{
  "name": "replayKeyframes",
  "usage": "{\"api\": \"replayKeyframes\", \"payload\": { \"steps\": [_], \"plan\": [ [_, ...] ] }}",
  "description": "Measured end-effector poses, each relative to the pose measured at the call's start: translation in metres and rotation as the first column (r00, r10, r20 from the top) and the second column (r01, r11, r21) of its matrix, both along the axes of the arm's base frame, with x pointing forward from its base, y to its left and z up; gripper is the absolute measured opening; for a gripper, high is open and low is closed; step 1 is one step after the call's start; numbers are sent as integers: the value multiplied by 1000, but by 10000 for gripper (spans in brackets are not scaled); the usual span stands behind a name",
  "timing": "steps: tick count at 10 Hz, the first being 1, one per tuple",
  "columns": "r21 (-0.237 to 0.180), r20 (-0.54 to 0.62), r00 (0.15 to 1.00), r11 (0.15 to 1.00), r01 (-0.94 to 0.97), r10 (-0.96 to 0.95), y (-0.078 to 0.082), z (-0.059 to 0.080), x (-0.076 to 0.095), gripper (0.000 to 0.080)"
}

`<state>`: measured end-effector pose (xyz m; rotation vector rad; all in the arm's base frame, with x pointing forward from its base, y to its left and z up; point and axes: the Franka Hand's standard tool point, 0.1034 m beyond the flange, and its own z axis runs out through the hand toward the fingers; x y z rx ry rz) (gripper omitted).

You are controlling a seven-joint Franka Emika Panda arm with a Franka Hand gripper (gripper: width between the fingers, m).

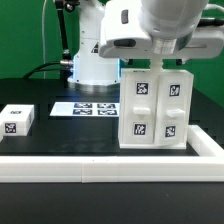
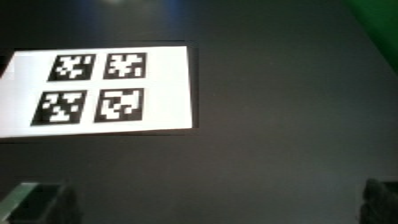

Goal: Assemble cabinet

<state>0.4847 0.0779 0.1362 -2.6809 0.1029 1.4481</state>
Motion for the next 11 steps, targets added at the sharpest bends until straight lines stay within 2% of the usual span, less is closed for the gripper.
{"api": "replayKeyframes", "payload": {
  "steps": [3,5,7,11],
  "plan": [
    [-8,70,998,1000,1,0,2,15,-22,797],
    [-30,174,985,999,-14,19,4,21,-43,797],
    [-47,216,976,999,-13,23,13,12,-57,797],
    [-48,225,974,998,-27,37,12,8,-55,797]
  ]
}}
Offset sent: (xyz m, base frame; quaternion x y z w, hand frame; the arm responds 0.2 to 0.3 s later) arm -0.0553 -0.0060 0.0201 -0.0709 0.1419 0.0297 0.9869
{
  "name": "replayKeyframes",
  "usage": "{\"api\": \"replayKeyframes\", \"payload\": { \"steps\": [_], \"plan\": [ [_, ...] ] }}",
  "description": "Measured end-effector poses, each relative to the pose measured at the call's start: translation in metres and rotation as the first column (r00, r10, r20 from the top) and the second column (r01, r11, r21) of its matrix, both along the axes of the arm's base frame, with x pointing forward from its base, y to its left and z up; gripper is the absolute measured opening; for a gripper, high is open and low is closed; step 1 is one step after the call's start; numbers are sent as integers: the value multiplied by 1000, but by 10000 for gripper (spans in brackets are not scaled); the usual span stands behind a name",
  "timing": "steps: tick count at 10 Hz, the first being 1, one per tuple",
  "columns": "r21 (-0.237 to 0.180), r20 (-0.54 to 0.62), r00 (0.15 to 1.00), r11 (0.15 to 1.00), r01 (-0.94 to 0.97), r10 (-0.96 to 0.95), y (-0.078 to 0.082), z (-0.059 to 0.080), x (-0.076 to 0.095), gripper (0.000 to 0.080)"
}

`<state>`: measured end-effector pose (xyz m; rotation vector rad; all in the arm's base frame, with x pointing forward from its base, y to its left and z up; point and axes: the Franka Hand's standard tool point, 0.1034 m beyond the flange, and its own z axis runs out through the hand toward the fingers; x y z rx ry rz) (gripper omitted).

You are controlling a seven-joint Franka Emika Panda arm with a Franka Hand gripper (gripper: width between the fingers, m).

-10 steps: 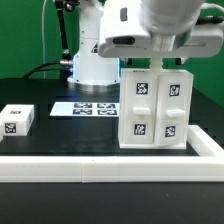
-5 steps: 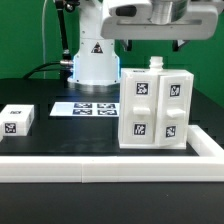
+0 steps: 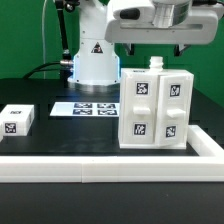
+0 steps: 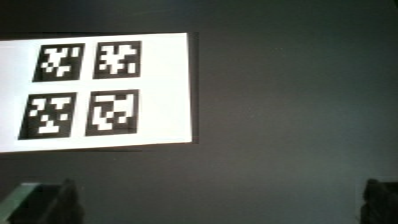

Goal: Assemble cabinet

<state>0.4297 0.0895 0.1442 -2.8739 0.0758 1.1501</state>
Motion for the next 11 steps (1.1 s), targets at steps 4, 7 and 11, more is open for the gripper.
{"api": "replayKeyframes", "payload": {
  "steps": [4,7,11],
  "plan": [
    [-79,195,965,983,-164,177,0,-47,-16,797],
    [-80,225,959,984,-156,171,-4,-61,-20,797],
    [-75,255,956,988,-132,147,-28,-65,-18,797]
  ]
}}
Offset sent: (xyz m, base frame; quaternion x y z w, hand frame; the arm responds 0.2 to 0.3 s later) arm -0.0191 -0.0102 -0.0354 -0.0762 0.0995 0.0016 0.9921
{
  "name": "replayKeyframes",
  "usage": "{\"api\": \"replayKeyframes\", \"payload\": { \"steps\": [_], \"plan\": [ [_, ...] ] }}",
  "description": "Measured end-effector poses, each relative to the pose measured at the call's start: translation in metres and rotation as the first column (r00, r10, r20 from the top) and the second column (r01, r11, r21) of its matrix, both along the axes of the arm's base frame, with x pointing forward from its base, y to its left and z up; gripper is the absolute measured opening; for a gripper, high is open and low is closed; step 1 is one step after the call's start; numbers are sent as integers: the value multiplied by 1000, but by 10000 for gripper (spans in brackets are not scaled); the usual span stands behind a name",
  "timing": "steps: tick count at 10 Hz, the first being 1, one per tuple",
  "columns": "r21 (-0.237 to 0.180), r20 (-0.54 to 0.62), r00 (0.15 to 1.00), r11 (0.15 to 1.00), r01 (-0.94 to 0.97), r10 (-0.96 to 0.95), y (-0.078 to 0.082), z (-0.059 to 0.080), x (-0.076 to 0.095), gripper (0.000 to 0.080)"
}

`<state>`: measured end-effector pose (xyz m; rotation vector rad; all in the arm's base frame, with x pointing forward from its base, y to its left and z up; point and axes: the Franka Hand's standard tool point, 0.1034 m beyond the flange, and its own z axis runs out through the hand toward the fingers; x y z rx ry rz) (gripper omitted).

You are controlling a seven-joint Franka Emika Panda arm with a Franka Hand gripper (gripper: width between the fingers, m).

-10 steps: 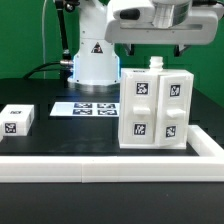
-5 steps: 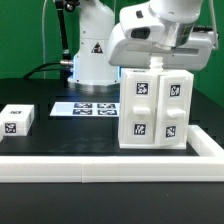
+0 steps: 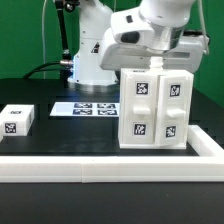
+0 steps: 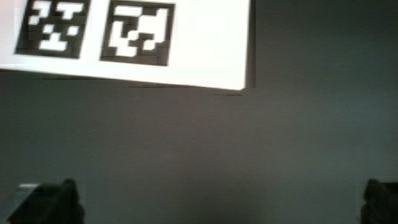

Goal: Assemble cabinet

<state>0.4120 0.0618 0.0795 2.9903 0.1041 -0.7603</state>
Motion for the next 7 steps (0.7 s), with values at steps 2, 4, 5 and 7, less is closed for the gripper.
{"api": "replayKeyframes", "payload": {
  "steps": [2,4,5,7],
  "plan": [
    [-9,37,998,998,55,-55,-36,-15,-9,797],
    [-11,44,997,997,71,-71,-53,-17,-9,797],
    [-9,43,997,997,70,-70,-57,-17,-9,797],
    [0,43,997,998,66,-66,-72,-17,-9,797]
  ]
}}
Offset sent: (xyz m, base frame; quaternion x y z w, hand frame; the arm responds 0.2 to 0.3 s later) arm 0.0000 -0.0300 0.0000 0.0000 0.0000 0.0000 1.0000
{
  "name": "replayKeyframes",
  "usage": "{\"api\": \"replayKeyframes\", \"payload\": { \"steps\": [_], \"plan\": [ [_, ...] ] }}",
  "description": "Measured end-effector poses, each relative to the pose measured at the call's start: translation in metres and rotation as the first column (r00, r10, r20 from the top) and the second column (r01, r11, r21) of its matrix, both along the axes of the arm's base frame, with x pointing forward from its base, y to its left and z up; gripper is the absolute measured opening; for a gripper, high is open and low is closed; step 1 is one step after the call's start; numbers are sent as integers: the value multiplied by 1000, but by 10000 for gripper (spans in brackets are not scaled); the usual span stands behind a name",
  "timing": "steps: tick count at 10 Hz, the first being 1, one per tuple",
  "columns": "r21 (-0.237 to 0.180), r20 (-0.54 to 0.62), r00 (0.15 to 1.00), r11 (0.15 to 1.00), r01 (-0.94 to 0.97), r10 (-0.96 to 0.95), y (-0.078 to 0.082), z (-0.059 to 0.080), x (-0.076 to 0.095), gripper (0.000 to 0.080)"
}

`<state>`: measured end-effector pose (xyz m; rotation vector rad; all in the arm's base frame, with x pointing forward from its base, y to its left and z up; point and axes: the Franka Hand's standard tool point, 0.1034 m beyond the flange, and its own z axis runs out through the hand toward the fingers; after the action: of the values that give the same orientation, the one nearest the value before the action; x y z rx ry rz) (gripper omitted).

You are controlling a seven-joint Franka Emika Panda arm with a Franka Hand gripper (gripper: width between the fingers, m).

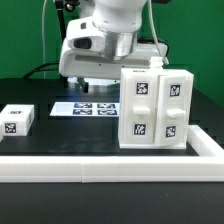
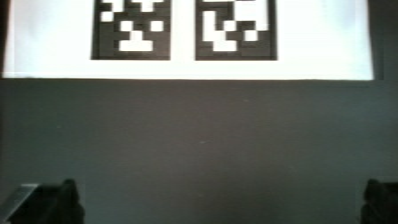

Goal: Assemble cabinet

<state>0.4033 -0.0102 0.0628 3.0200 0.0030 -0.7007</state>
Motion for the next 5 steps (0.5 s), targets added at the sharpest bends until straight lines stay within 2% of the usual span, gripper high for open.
{"api": "replayKeyframes", "payload": {
  "steps": [2,5],
  "plan": [
    [22,77,996,999,-48,46,-25,-5,8,797],
    [32,111,992,997,-67,63,-69,-10,4,797]
  ]
}}
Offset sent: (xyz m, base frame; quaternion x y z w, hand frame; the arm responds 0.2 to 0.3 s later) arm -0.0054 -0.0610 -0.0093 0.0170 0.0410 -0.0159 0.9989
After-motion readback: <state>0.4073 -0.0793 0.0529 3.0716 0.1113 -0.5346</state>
